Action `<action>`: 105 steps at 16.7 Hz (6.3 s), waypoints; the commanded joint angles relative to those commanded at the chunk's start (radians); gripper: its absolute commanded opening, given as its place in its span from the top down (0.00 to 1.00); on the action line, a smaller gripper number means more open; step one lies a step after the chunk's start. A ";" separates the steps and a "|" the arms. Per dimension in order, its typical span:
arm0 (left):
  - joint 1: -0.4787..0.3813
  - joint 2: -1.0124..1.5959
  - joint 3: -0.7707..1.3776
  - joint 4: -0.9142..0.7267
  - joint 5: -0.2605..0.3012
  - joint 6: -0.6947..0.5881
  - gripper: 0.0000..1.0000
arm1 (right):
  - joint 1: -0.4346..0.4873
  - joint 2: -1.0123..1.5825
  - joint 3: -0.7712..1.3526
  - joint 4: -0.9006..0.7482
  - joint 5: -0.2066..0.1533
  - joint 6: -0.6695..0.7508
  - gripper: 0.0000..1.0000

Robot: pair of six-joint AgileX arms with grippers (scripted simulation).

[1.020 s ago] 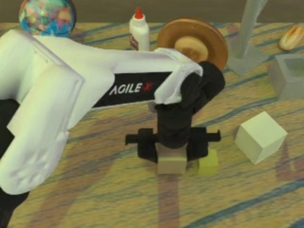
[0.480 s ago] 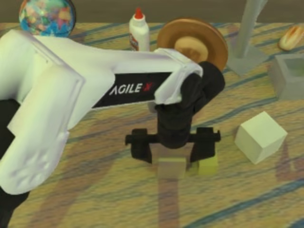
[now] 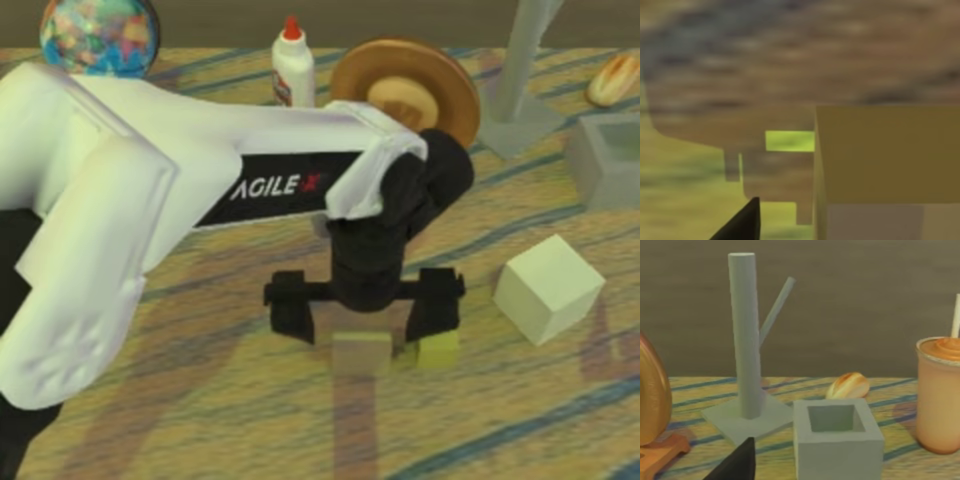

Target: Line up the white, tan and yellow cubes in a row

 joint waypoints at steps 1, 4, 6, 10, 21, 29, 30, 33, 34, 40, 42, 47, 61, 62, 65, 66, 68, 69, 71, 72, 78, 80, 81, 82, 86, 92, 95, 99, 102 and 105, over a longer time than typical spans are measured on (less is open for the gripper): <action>0.000 -0.004 0.012 -0.014 0.000 0.000 0.00 | 0.000 0.000 0.000 0.000 0.000 0.000 0.00; 0.005 -0.031 0.074 -0.101 0.001 -0.001 0.00 | 0.000 0.000 0.000 0.000 0.000 0.000 0.00; 0.011 -0.052 0.120 -0.175 0.000 -0.004 0.00 | 0.000 0.000 0.000 0.000 0.000 0.000 0.00; 0.017 -0.074 0.158 -0.234 -0.001 -0.004 0.00 | 0.000 0.000 0.000 0.000 0.000 0.000 0.00; 0.185 -0.433 -0.171 -0.015 -0.011 0.078 0.00 | 0.061 0.322 0.293 -0.206 -0.002 -0.047 0.00; 0.493 -1.217 -0.857 0.381 -0.012 0.337 0.00 | 0.172 1.118 0.830 -0.624 0.003 -0.143 0.00; 0.531 -1.325 -0.946 0.434 -0.011 0.379 0.00 | 0.186 1.221 0.897 -0.677 0.003 -0.155 0.00; 0.636 -1.638 -1.192 0.589 -0.007 0.506 0.00 | 0.226 1.498 1.086 -0.826 0.004 -0.188 0.00; 0.668 -1.736 -1.266 0.639 -0.005 0.548 0.00 | 0.239 1.575 1.144 -0.869 0.004 -0.198 0.00; 0.806 -2.166 -1.582 0.886 0.004 0.754 0.00 | 0.293 1.895 1.416 -1.049 0.002 -0.242 0.00; 0.828 -2.229 -1.629 0.933 0.006 0.791 0.00 | 0.301 1.947 1.461 -1.075 0.002 -0.249 0.00; 0.836 -2.250 -1.645 0.950 0.007 0.804 0.00 | 0.304 1.964 1.476 -1.083 0.001 -0.251 0.00; 0.836 -2.250 -1.645 0.950 0.007 0.804 0.00 | 0.306 2.099 1.292 -0.763 0.002 -0.247 0.00; 0.836 -2.250 -1.645 0.950 0.007 0.804 0.00 | 0.306 2.099 1.292 -0.763 0.002 -0.247 0.00; 0.836 -2.250 -1.645 0.950 0.007 0.804 0.00 | 0.306 2.099 1.292 -0.763 0.002 -0.247 0.15; 0.836 -2.250 -1.645 0.950 0.007 0.804 0.00 | 0.306 2.099 1.292 -0.763 0.002 -0.247 0.23; 0.836 -2.250 -1.645 0.950 0.007 0.804 0.00 | 0.306 2.099 1.292 -0.763 0.002 -0.247 0.38; 0.836 -2.250 -1.645 0.950 0.007 0.804 0.00 | 0.306 2.099 1.292 -0.763 0.002 -0.247 0.45; 0.836 -2.250 -1.645 0.950 0.007 0.804 0.00 | 0.306 2.099 1.292 -0.763 0.002 -0.247 0.60; 0.836 -2.250 -1.645 0.950 0.007 0.804 0.00 | 0.306 2.099 1.292 -0.763 0.002 -0.247 0.68; 0.836 -2.250 -1.645 0.950 0.007 0.804 0.00 | 0.306 2.099 1.292 -0.763 0.002 -0.247 1.00; 0.836 -2.250 -1.645 0.950 0.007 0.804 0.00 | 0.306 2.099 1.292 -0.763 0.002 -0.247 1.00; 0.836 -2.250 -1.645 0.950 0.007 0.804 0.00 | 0.306 2.099 1.292 -0.763 0.002 -0.247 1.00; 0.836 -2.250 -1.645 0.950 0.007 0.804 0.00 | 0.306 2.099 1.292 -0.763 0.002 -0.247 1.00; 0.836 -2.250 -1.645 0.950 0.007 0.804 0.00 | 0.304 2.091 1.295 -0.770 0.001 -0.245 1.00; 0.836 -2.250 -1.645 0.950 0.007 0.804 0.00 | 0.309 2.013 1.395 -0.958 0.001 -0.246 1.00; 0.836 -2.250 -1.645 0.950 0.007 0.804 0.00 | 0.313 1.981 1.428 -1.014 0.000 -0.248 1.00; 0.836 -2.250 -1.645 0.950 0.007 0.804 0.00 | 0.309 1.985 1.428 -1.013 0.000 -0.244 1.00; 0.836 -2.250 -1.645 0.950 0.007 0.804 0.00 | 0.350 2.031 1.493 -1.047 0.001 -0.180 1.00; 0.836 -2.250 -1.645 0.950 0.007 0.804 0.00 | 0.434 2.130 1.651 -1.123 0.003 -0.025 1.00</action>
